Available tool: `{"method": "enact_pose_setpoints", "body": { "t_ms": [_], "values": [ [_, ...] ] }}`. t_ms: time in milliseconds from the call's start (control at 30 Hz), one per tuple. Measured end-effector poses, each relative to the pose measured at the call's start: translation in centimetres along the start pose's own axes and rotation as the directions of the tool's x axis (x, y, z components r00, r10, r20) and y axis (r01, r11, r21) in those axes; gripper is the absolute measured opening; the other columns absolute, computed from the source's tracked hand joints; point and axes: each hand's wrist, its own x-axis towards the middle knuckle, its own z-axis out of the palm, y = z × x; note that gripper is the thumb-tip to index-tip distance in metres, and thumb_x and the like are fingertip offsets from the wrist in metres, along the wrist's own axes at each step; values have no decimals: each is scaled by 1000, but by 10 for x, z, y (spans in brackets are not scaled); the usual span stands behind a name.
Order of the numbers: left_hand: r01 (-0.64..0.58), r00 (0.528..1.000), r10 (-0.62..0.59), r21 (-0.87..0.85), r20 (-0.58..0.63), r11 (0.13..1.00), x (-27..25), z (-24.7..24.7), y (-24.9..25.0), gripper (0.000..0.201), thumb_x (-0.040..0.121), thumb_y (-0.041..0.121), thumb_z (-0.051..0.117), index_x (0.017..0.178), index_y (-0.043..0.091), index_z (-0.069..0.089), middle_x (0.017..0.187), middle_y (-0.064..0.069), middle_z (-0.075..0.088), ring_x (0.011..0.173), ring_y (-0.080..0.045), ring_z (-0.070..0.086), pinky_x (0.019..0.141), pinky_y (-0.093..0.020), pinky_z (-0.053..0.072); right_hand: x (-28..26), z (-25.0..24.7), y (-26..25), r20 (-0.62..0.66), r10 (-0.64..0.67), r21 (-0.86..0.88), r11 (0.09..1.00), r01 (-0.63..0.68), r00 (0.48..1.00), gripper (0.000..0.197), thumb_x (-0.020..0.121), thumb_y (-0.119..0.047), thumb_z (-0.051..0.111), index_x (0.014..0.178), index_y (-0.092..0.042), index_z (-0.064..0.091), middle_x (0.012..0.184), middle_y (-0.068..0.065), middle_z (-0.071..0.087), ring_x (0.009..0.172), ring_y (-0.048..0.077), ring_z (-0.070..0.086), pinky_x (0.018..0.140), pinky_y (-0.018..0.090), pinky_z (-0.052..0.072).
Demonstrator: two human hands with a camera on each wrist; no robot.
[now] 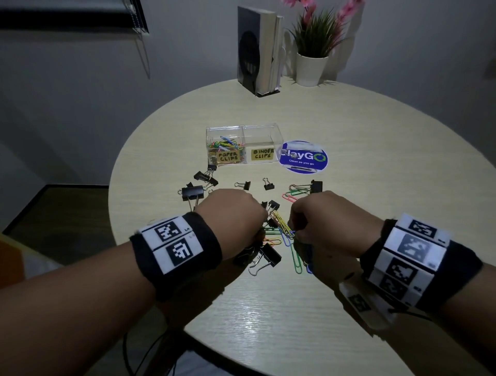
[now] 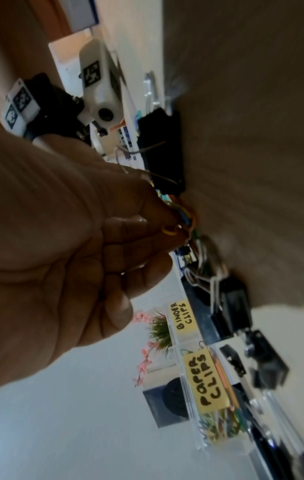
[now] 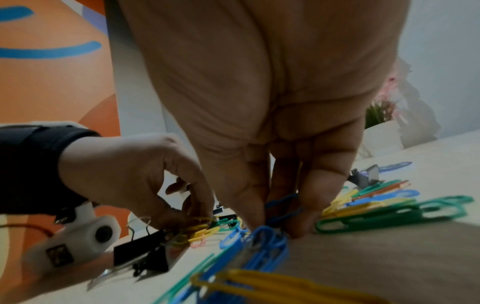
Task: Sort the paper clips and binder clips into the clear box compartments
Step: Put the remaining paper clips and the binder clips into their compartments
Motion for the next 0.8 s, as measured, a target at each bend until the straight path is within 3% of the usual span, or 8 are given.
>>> {"method": "enact_pose_setpoints", "body": {
  "t_ms": [200,300,400,500,567,667,733,800],
  "values": [
    [-5,999,2,71,32,997,0,-3,4,14,92,18,52,97,18,65,79,-2,55,78,-28,62,59,-34,49,-3,2,-14,-31,-77,-115,991,73,997,14,79,-15,65,92,-14,70,89,7,70,88,27,63,72,33,52],
    [-10,1000,8,75,20,997,0,-2,4,16,92,17,52,102,18,64,85,-2,60,78,-27,61,56,-33,43,-1,3,-15,-41,-83,-129,989,77,996,16,78,-14,64,93,-13,68,90,7,69,87,28,63,72,33,52],
    [8,1000,-8,2,-25,1000,-1,0,-2,16,92,21,53,105,21,62,94,-1,63,86,-28,64,58,-33,41,3,1,-8,-28,-49,1,999,49,998,17,74,-12,66,90,-17,69,87,-1,69,83,20,62,70,30,50],
    [61,989,-84,-177,-123,982,-4,1,-13,16,89,34,56,100,25,64,94,1,64,89,-25,62,63,-31,42,7,-3,1,5,0,164,987,-1,1000,15,73,-11,68,85,-19,71,79,-7,68,73,10,59,62,19,43],
    [112,964,-190,-364,-186,925,-6,2,-25,15,84,35,61,96,28,67,91,6,67,88,-20,62,69,-30,48,10,-7,7,11,55,306,950,-56,998,14,73,-8,68,80,-20,71,70,-9,67,64,7,58,61,20,48],
    [128,915,-341,-647,-216,752,-8,3,-45,5,78,28,69,82,31,69,77,13,66,80,-11,64,74,-27,51,15,-18,15,78,110,629,766,-134,991,15,75,3,68,80,-11,73,68,-2,68,62,14,59,61,31,53],
    [123,889,-410,-757,-203,641,-7,3,-56,8,77,22,72,76,30,68,73,13,67,73,-8,63,71,-24,50,19,-28,17,87,82,740,662,-120,993,18,76,8,68,80,-8,73,72,7,68,63,17,60,59,26,50],
    [123,872,-456,-825,-175,552,-6,2,-63,5,77,18,72,76,23,71,69,9,70,66,-8,63,65,-24,48,25,-38,15,91,54,826,554,-106,994,19,78,11,67,79,-7,71,66,6,67,57,15,60,51,19,47]
  ]
}}
